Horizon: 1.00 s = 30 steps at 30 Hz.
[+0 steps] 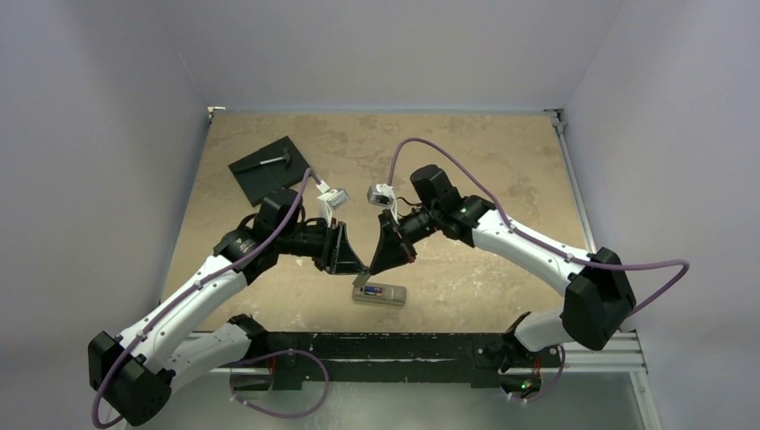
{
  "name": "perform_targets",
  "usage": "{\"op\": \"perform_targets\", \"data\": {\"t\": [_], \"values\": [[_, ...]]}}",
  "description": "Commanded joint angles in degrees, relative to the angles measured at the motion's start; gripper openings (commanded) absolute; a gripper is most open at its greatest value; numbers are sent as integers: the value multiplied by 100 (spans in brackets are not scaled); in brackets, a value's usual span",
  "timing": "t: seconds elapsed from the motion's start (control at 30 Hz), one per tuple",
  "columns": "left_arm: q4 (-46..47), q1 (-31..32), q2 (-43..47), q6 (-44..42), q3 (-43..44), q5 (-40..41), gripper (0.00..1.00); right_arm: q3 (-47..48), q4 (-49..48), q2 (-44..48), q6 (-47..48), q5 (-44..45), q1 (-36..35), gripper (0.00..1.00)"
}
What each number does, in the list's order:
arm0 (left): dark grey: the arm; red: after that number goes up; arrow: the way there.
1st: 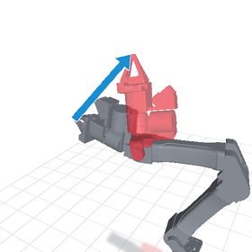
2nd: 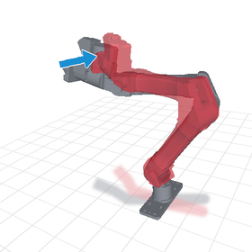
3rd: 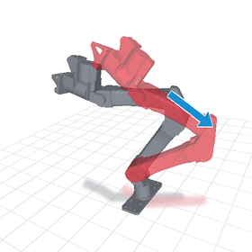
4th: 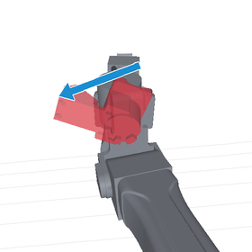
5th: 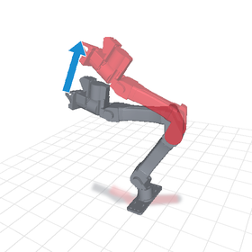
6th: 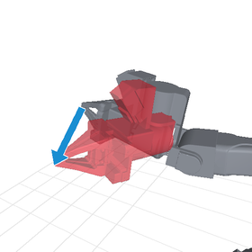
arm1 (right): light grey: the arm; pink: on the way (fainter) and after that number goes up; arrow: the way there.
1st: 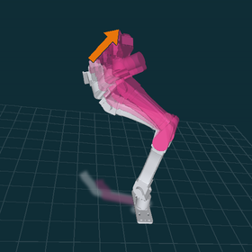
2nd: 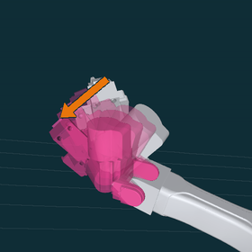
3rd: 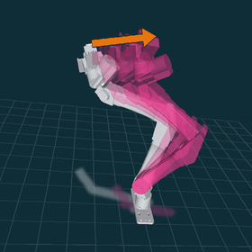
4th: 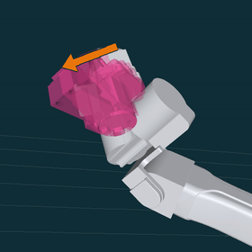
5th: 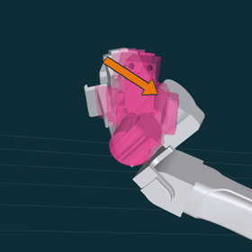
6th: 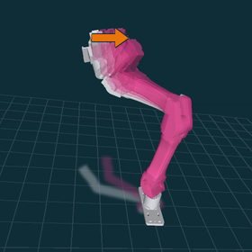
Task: Load the batteries into the remote control
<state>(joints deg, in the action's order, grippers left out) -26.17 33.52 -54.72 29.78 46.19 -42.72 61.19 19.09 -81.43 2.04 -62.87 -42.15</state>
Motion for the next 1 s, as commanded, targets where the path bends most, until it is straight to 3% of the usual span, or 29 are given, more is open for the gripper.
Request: {"op": "perform_targets", "data": {"t": [0.0, 0.37, 0.57, 0.7, 0.8, 0.97], "values": [[262, 32, 106, -162, 86, -70, 38, 173, -263, -83, -248, -399, 39, 0], [437, 39, 176, -113, -69, -427, 29, 86, -921, -175, -959, -463, 97, 0], [443, 41, 208, -135, -131, -506, 17, 64, -979, -172, -1025, -443, 138, 0], [463, 41, 182, -166, -158, -523, 0, 60, -988, -164, -1054, -399, 162, 0], [491, 41, 190, -210, -207, -392, 0, 23, -1009, -110, -1055, -324, 165, 0], [632, 40, 362, -76, -234, -87, 0, -191, -1066, 157, -1041, 54, 229, 21]]}}
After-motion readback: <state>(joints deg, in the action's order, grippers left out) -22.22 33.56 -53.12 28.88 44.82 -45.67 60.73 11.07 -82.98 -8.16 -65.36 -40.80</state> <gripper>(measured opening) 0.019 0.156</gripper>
